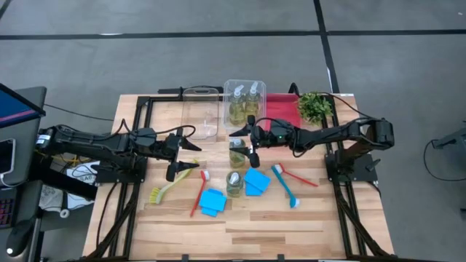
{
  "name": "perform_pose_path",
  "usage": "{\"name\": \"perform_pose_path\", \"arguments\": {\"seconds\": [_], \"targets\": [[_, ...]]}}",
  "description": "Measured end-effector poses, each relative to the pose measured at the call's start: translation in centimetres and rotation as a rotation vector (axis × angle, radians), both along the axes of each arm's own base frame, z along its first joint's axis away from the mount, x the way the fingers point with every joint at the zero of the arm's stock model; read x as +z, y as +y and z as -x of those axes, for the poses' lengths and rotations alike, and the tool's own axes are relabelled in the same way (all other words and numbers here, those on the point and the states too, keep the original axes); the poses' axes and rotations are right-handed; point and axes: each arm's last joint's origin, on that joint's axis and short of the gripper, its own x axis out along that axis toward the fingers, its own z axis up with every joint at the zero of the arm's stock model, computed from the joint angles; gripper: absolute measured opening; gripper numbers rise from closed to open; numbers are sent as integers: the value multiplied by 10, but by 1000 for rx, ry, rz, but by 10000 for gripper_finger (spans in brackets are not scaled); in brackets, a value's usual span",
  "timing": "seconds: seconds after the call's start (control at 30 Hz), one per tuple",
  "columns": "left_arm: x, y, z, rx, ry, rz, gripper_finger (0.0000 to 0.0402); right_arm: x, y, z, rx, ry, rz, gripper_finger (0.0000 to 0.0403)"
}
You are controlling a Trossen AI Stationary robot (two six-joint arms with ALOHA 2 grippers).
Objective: Pick & Place Kitchen Sink Supplies
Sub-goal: Put the green dish soap into the white bin
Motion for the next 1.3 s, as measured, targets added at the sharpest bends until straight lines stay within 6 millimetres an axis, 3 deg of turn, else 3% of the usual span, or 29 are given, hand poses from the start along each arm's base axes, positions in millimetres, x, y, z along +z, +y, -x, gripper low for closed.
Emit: {"name": "perform_pose_path", "arguments": {"seconds": [0.43, 0.87, 1.03, 1.2, 1.3], "targets": [[0, 0, 0, 0, 0, 0, 287, 3, 0, 1, 0, -9, 1, 235], [0, 0, 0, 0, 0, 0, 287, 3, 0, 1, 1, -9, -1, 91], [0, 0, 0, 0, 1, 0, 287, 3, 0, 1, 1, -10, -2, 93], [0, 0, 0, 0, 0, 0, 287, 3, 0, 1, 2, -9, -34, 131], [0, 0, 0, 0, 0, 0, 287, 3, 0, 1, 2, -9, -35, 129]]}}
